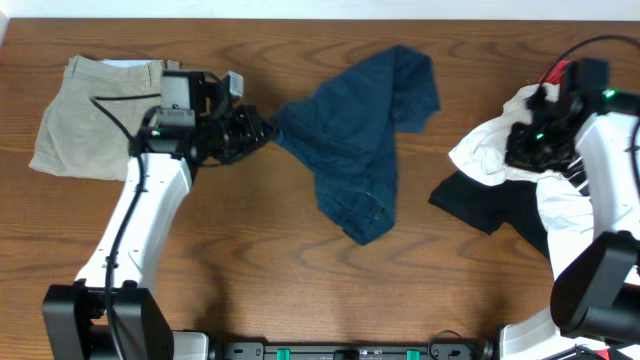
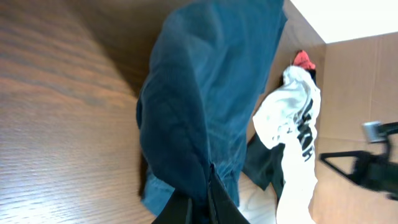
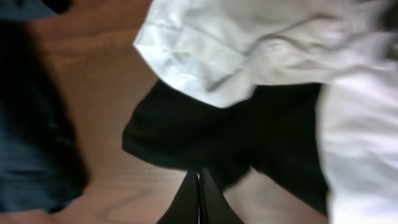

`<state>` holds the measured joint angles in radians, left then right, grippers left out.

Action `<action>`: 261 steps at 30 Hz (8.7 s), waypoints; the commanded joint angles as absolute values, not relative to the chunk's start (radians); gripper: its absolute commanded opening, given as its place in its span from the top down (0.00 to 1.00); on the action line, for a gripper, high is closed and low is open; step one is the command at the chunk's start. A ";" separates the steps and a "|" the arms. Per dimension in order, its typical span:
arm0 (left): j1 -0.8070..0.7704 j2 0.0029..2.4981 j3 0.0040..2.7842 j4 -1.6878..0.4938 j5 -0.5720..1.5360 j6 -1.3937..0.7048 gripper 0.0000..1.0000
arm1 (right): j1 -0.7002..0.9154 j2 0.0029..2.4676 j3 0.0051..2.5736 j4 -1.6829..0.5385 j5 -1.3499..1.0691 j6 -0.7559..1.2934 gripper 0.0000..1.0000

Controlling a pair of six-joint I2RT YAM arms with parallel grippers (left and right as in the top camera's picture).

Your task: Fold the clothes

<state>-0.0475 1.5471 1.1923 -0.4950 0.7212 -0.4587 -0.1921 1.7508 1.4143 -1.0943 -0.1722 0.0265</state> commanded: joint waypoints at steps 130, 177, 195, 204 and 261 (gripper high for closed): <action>-0.092 1.359 1.523 -0.948 0.829 -0.093 0.94 | -0.079 1.986 2.257 -1.699 -0.094 0.072 0.85; -0.255 1.366 1.181 -1.409 0.534 0.003 0.94 | 0.573 2.017 1.357 -0.358 0.090 0.462 0.34; -0.255 1.366 1.181 -1.394 0.529 0.003 0.94 | 0.531 2.077 1.384 -0.346 0.133 0.534 0.99; -0.254 1.366 1.181 -1.225 0.478 -0.002 0.94 | 0.363 1.858 1.494 -0.646 0.131 0.397 0.96; -0.134 1.520 1.855 -0.653 0.208 0.105 0.94 | 0.068 1.489 1.857 -0.699 0.128 0.215 0.99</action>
